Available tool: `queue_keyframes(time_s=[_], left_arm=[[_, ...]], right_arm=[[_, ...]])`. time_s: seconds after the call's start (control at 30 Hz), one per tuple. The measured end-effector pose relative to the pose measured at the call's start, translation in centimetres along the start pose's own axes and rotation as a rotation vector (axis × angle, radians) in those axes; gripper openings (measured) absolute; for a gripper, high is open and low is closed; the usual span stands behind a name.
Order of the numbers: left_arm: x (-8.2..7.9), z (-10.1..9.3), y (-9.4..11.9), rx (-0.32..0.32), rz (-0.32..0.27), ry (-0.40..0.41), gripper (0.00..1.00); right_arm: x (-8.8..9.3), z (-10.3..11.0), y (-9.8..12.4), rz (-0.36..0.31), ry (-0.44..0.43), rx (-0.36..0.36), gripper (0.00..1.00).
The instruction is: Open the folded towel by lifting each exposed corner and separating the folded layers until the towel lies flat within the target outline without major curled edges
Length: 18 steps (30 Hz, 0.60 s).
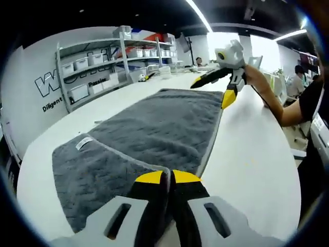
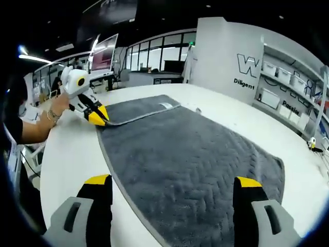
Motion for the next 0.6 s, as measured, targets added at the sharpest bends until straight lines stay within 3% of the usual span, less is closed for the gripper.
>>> queue_keyframes(time_s=[0.13,0.37,0.6], left_arm=[[0.2,0.2,0.1,-0.022,0.012,0.007,0.03],[-0.3,0.6,1.5,-0.080,-0.032,0.009,0.03],[-0.4,2.8,4.3,-0.225,-0.097,0.058,0.03]], right_arm=[[0.0,0.0,-0.1,0.003,0.001,-0.004,0.99],[0.1,-0.2,-0.1,0.003,-0.006,-0.006,0.99],[0.1,-0.4,-0.1,-0.001,-0.004,-0.009,0.99]])
Point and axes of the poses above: the point that each gripper's makers call its tool centre point, and the gripper's own axes: y roughly backward along the fingers, z roughly to its left, x roughly out of its underside, the point moved 9 cm from there along y, roughly backward along the fingers, and after that the axes turned 15 degrees about z, right-handed, at the moved point
